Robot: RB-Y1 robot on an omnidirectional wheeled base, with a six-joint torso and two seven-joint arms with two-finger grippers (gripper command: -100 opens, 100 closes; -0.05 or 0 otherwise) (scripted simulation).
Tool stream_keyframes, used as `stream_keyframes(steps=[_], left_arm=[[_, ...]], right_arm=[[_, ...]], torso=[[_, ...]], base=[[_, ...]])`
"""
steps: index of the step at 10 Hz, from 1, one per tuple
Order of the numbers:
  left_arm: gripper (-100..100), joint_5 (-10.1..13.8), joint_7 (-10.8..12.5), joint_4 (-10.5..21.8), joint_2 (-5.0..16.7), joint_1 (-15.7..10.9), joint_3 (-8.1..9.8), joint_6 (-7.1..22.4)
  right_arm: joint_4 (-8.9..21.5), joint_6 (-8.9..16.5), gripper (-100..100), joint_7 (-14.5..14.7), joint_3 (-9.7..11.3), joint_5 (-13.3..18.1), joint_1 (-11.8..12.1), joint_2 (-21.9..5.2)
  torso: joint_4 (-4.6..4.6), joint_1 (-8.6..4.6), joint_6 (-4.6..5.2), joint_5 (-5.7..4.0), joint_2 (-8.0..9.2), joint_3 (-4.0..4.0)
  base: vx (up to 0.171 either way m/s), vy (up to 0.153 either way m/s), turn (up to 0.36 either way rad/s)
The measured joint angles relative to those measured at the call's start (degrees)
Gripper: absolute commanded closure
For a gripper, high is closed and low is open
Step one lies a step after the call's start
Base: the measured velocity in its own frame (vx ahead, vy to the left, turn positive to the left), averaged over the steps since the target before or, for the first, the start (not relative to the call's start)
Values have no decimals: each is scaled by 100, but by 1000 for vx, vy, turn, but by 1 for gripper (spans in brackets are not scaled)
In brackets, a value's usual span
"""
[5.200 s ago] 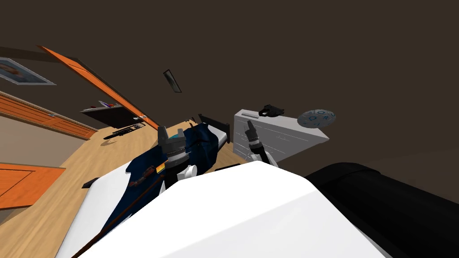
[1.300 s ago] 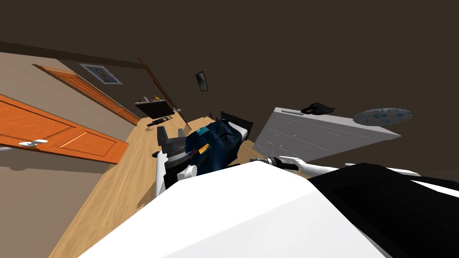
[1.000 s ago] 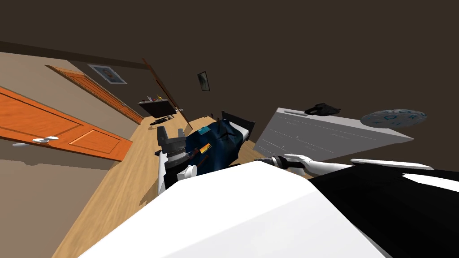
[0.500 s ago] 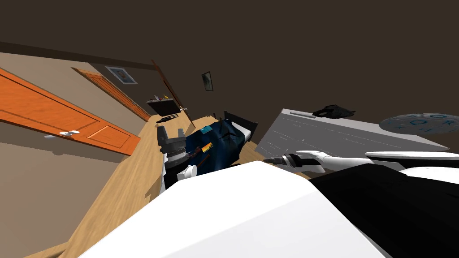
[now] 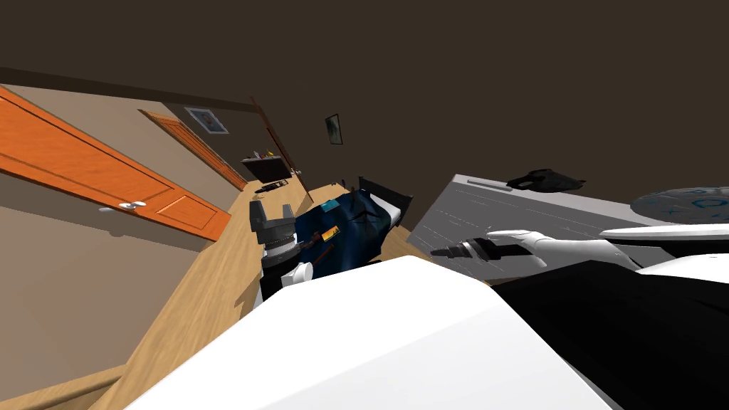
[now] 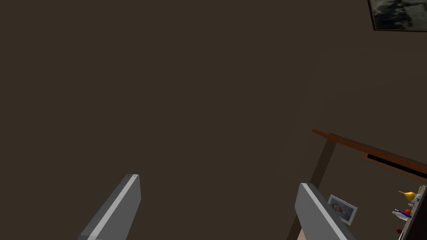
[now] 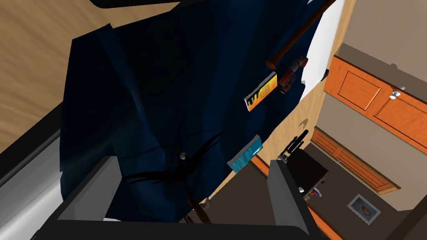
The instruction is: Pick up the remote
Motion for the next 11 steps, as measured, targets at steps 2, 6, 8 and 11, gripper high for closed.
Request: stream_keyframes(steps=[2, 6, 8, 11], left_arm=[[0, 0, 0, 0, 0, 1, 0, 0], [0, 0, 0, 0, 0, 0, 0, 0], [0, 0, 0, 0, 0, 1, 1, 0], [0, 0, 0, 0, 1, 0, 1, 0]], right_arm=[[85, -41, -100, 18, 52, 9, 6, -311], [479, -271, -100, 22, 209, 53, -39, -959], [614, -341, -100, 6, 249, 59, -57, -1276], [1084, -647, -100, -17, 371, 145, -124, -1761]], torso=[[0, 3, 5, -2, 2, 1], [-1, -12, 0, -4, -2, -1], [0, -4, 7, -6, 0, 0], [-2, -34, 1, -10, -5, -3]], base=[[7, -37, 85], [19, -64, 99], [13, -54, 90], [17, -125, 130]])
